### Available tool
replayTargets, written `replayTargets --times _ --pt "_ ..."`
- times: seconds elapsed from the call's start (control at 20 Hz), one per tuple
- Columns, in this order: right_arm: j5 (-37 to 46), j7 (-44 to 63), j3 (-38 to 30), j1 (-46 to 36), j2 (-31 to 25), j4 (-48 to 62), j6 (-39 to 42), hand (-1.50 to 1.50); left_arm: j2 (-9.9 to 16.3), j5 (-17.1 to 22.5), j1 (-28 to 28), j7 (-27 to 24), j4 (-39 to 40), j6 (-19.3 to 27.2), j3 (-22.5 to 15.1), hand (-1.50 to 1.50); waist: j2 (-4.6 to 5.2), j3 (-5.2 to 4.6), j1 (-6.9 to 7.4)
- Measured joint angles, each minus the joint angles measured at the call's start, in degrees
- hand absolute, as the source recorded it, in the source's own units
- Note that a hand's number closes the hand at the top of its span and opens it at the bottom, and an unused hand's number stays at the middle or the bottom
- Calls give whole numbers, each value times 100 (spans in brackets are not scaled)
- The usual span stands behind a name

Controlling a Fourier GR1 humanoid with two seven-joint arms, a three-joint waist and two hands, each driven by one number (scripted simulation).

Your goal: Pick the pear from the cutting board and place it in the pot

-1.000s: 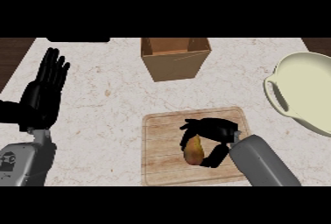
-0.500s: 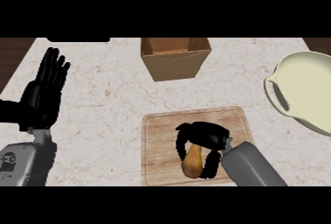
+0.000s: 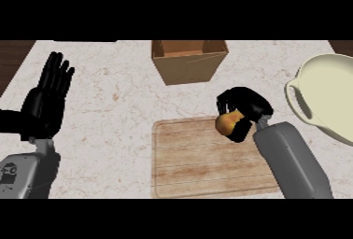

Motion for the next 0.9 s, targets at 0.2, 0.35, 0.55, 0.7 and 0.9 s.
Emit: replayTargets --times 0.2,0.35,0.55,0.7,0.9 --pt "459 1343 -763 -532 -236 207 -893 150 -17 -11 -47 -1 -25 -1 -35 0 48 -10 68" --pt "989 2443 -1128 -959 -418 332 -1552 150 -32 -17 -103 14 -41 -18 -83 0 64 -22 173" --pt "1840 3903 -1438 -1544 -673 546 -2345 150 -73 -30 -190 28 -49 -53 -176 0 111 -25 343" --pt "2593 4935 -1523 -1937 -854 774 -2887 150 -110 -45 -293 66 -55 -48 -235 0 135 -17 443" --pt "3641 5969 -1508 -2421 -1004 1204 -3235 150 -143 -68 -361 80 -6 -37 -272 0 128 -10 492"
